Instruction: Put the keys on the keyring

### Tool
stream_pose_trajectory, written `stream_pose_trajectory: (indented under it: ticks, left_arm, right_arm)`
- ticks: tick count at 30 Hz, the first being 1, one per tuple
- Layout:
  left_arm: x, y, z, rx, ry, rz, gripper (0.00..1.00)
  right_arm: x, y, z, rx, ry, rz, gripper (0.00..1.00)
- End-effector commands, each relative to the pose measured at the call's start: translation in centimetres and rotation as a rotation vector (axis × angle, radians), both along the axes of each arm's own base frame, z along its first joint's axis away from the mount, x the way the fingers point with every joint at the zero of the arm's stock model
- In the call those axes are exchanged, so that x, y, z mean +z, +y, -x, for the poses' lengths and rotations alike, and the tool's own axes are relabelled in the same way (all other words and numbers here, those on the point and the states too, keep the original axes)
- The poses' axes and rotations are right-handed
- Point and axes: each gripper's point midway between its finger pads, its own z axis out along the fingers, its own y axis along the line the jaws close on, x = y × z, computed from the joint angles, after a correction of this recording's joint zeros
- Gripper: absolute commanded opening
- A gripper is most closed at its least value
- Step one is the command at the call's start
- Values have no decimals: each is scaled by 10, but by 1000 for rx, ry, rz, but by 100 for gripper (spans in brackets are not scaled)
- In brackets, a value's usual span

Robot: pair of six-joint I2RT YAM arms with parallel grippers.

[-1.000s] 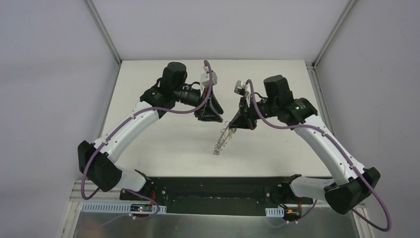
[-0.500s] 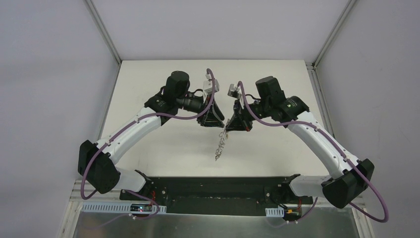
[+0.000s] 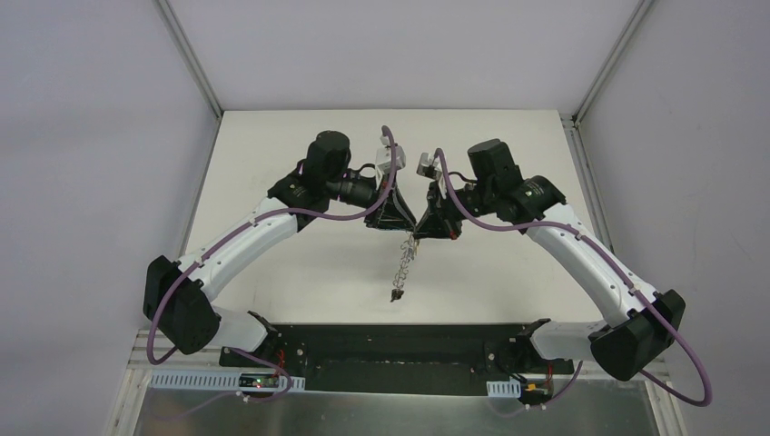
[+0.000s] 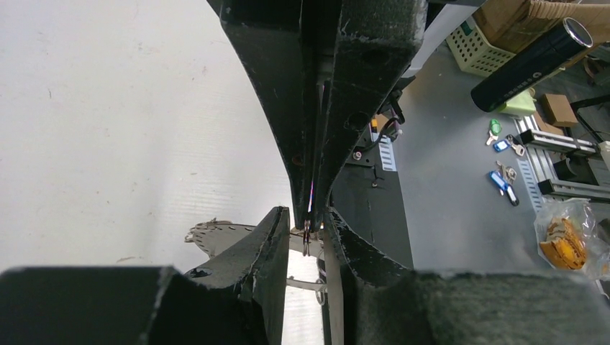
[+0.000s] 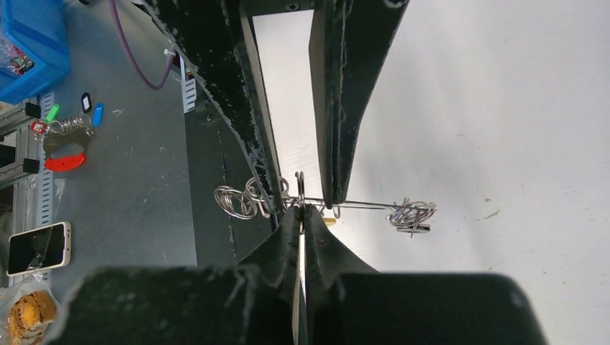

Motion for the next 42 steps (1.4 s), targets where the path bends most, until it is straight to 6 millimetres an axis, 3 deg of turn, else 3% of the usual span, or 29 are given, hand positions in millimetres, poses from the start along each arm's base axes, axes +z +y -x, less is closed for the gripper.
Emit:
stream_pose_trajectory:
  ticks: [1, 12, 19, 22, 24, 27, 36, 42]
  left_arm:
    - [0, -1, 9, -44, -3, 10, 24]
    - [-6, 2, 13, -54, 5, -12, 19]
    - [-7, 1, 13, -60, 9, -14, 10]
    - [-5, -1, 12, -66, 9, -12, 0]
    - [-4, -3, 12, -69, 10, -11, 0]
    - [5, -2, 13, -74, -1, 3, 0]
    - [52, 2, 21, -131, 10, 146, 0]
    - [73, -1, 22, -134, 65, 246, 0]
  right_arm:
    - [22, 6, -4, 3, -69, -53, 0]
    - [24, 6, -6, -7, -70, -54, 0]
    - [24, 6, -6, -11, -66, -55, 0]
    - [24, 7, -7, -10, -61, -55, 0]
    - [23, 7, -7, -12, -59, -55, 0]
    - [24, 4, -8, -25, -60, -60, 1]
    - [46, -18, -4, -63, -47, -192, 34]
    - [56, -22, 0, -42, -5, -263, 34]
